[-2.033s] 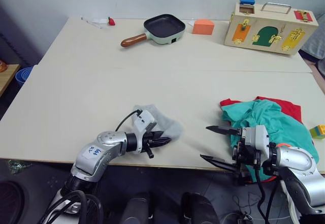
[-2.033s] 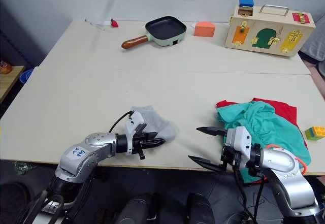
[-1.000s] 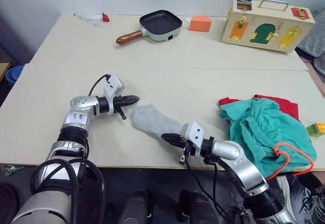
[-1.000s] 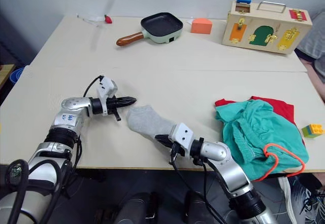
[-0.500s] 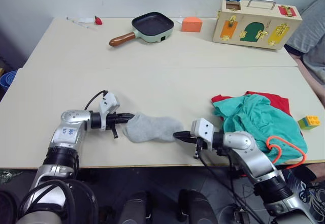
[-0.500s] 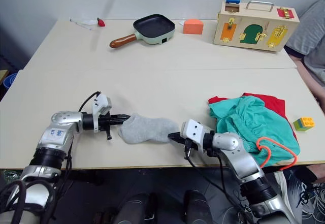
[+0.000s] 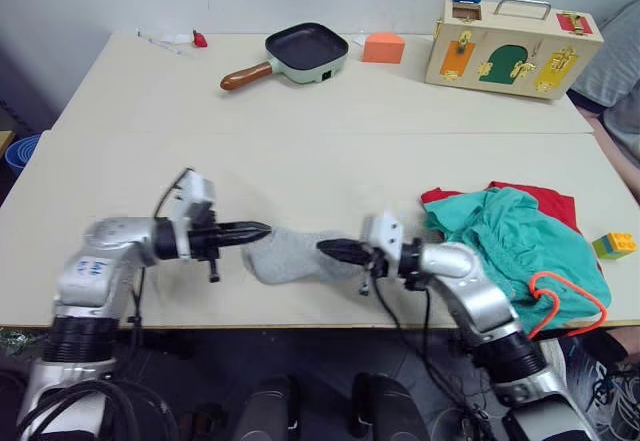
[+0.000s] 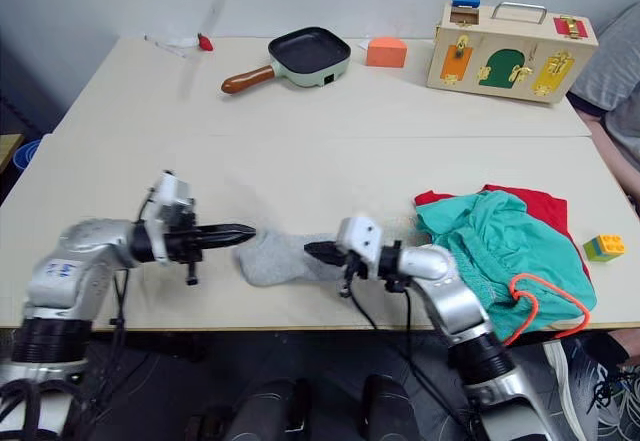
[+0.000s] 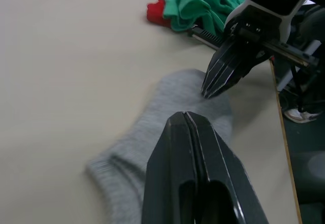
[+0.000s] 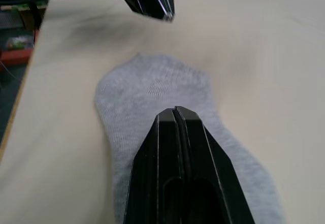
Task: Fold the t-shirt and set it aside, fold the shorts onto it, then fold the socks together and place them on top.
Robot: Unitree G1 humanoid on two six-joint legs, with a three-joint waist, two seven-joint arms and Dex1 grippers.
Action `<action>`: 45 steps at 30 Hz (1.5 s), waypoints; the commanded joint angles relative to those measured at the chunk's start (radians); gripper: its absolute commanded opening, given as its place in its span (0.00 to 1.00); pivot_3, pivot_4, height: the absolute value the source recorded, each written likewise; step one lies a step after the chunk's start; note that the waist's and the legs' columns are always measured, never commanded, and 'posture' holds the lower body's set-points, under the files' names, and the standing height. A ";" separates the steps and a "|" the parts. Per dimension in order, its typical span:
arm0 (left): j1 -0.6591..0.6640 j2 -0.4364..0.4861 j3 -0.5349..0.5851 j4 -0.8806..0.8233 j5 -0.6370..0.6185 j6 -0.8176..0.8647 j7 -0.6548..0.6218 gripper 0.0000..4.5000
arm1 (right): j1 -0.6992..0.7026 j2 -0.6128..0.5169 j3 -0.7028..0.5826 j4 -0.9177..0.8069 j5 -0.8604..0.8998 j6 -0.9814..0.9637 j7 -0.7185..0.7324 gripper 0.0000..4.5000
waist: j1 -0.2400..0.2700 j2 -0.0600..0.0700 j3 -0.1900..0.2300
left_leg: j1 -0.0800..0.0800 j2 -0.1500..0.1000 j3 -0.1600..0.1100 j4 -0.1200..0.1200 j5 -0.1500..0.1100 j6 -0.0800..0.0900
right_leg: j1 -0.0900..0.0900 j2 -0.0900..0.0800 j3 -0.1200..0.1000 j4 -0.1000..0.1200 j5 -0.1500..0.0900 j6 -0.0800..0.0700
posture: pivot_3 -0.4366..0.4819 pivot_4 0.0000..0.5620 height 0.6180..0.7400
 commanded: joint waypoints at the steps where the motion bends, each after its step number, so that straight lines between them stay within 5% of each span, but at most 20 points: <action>1: -0.015 -0.035 -0.036 0.060 0.098 -0.073 0.105 0.00 | 0.021 -0.014 -0.015 0.039 -0.039 -0.067 -0.021 0.00 | -0.001 0.000 0.000 | 0.000 0.000 0.001 0.000 0.000 0.001 | 0.000 0.001 0.001 0.000 0.000 0.000 | 0.48 0.27 1.00; 8: 0.070 -0.005 0.000 0.104 0.119 -0.154 0.107 0.00 | 0.057 -0.092 -0.105 0.087 0.028 -0.161 0.052 0.00 | -0.004 0.000 0.000 | 0.001 0.002 0.002 0.000 0.000 0.000 | -0.001 -0.001 0.003 0.000 0.000 0.000 | 0.48 0.27 1.00; 13: 0.106 0.019 0.161 0.017 -0.081 -0.040 0.063 0.04 | 0.087 -0.114 -0.221 -0.061 0.276 -0.092 0.176 0.00 | -0.004 0.000 0.000 | 0.002 0.003 0.002 0.000 -0.001 -0.002 | -0.002 -0.001 0.002 -0.002 0.000 0.000 | 0.48 0.27 1.00; 17: 0.143 0.128 0.215 -0.052 -0.133 0.064 0.035 0.25 | 0.113 -0.184 -0.254 -0.138 0.313 -0.061 0.236 0.19 | -0.002 0.000 0.000 | 0.002 0.004 0.001 0.000 -0.002 -0.003 | -0.002 -0.002 0.002 -0.002 0.000 0.000 | 0.48 0.27 1.00; 21: 0.170 0.214 0.228 -0.127 -0.221 0.237 0.008 0.52 | 0.140 -0.230 -0.275 -0.190 0.333 -0.037 0.257 0.50 | 0.002 0.000 0.000 | 0.001 0.003 0.001 -0.001 -0.005 -0.005 | -0.002 -0.002 0.002 -0.005 0.000 0.000 | 0.48 0.27 1.00; 28: 0.134 0.220 0.145 -0.151 -0.197 0.322 0.054 0.53 | 0.152 -0.245 -0.243 -0.194 0.299 -0.023 0.268 0.99 | 0.001 0.000 0.000 | 0.001 0.002 0.002 -0.002 -0.005 -0.005 | -0.002 -0.002 0.003 -0.007 0.000 0.000 | 0.48 0.27 1.00; 45: 0.073 0.194 0.041 -0.060 -0.077 0.261 0.102 0.53 | -0.006 -0.190 -0.144 -0.077 0.192 0.325 0.101 0.99 | -0.001 0.000 0.000 | 0.000 0.003 0.003 -0.002 -0.003 -0.004 | -0.003 -0.002 0.003 -0.007 0.001 -0.001 | 0.48 0.27 1.00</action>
